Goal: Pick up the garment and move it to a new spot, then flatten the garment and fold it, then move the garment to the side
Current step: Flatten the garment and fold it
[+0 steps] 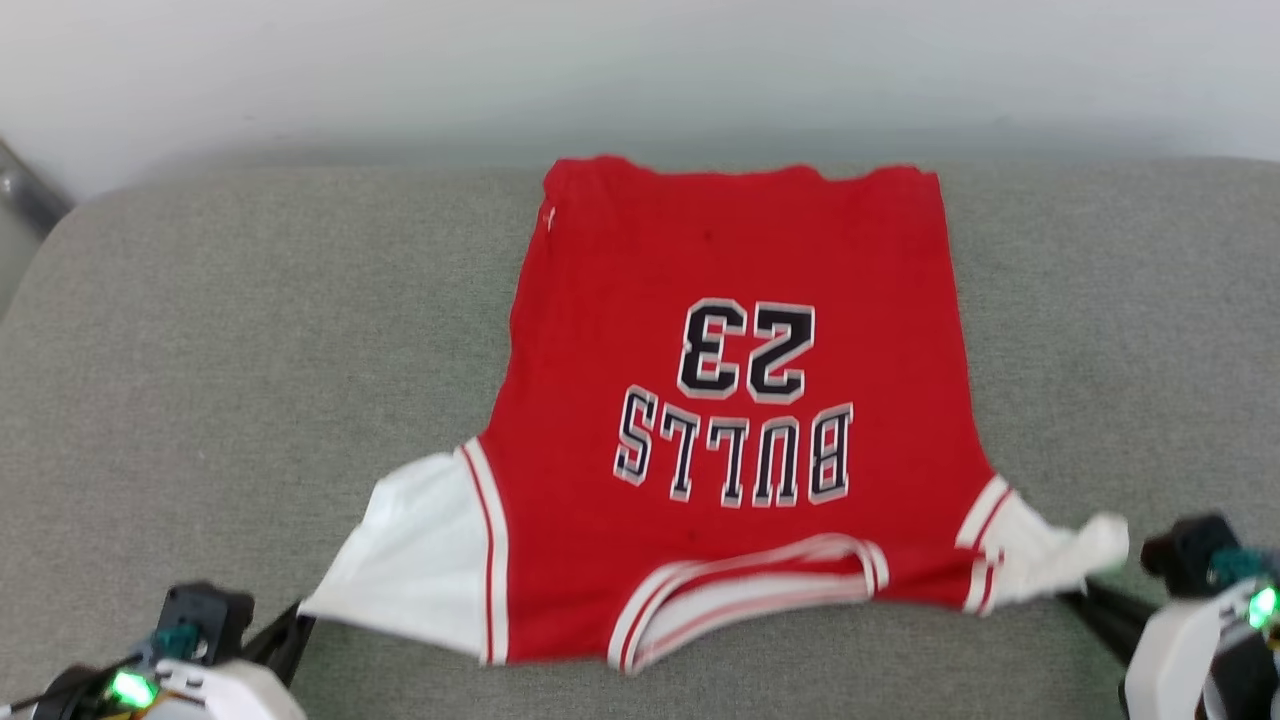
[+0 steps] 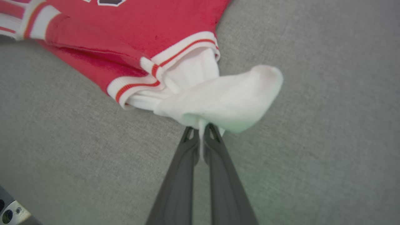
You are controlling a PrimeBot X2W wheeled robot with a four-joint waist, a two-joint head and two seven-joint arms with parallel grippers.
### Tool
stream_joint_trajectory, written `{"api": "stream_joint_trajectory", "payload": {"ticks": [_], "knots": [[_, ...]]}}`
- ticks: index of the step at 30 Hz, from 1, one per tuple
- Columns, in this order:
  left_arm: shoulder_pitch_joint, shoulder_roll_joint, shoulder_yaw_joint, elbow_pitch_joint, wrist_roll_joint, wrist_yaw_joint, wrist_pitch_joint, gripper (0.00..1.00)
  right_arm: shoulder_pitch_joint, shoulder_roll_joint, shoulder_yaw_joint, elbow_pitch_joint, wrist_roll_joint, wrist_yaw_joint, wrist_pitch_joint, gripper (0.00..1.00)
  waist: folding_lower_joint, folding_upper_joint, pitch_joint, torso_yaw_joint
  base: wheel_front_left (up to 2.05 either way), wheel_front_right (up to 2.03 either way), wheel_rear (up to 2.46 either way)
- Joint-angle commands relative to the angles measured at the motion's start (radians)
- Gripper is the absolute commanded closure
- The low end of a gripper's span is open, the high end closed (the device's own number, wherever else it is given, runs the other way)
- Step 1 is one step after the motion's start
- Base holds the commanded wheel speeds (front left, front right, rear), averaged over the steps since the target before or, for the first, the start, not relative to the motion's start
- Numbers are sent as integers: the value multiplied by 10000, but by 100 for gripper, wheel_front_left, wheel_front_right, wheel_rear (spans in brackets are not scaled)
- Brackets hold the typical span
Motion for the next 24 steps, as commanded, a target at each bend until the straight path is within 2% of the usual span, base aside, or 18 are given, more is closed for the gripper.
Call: {"api": "stream_joint_trajectory", "payload": {"ticks": [1,6,13,14,15,16,19,24], "knots": [[369,140,-79,-20,-75,134,-36,100,558,-110,-184,-185,30,-15,97,100,1,0,-192,4,0,0,0],[1133,208,-261,-281,-341,294,-110,100,2408,-107,-1058,-1004,3,-15,512,100,1,0,-408,60,0,0,0],[1417,76,-330,-458,-468,375,-181,100,3944,201,-2164,-1906,-310,-15,1072,100,1,0,-546,101,0,0,0],[1391,54,-347,-481,-423,367,-180,100,4057,304,-2384,-2034,-379,-15,1147,88,1,0,-551,108,0,0,0],[1347,35,-357,-501,-380,375,-173,100,4124,410,-2627,-2161,-436,-15,1206,30,1,0,-548,109,0,0,0],[1297,15,-350,-531,-345,394,-177,100,4106,554,-2965,-2302,-527,-15,1225,0,1,0,-540,105,0,0,0],[1185,-45,-350,-595,-285,439,-166,100,3978,841,-3780,-2740,-746,-13,1474,0,1,0,-521,113,0,0,0],[1086,-106,-311,-806,-153,516,-234,100,3410,836,-5463,-3654,-994,-13,1684,0,1,0,-431,174,0,0,0]]}}
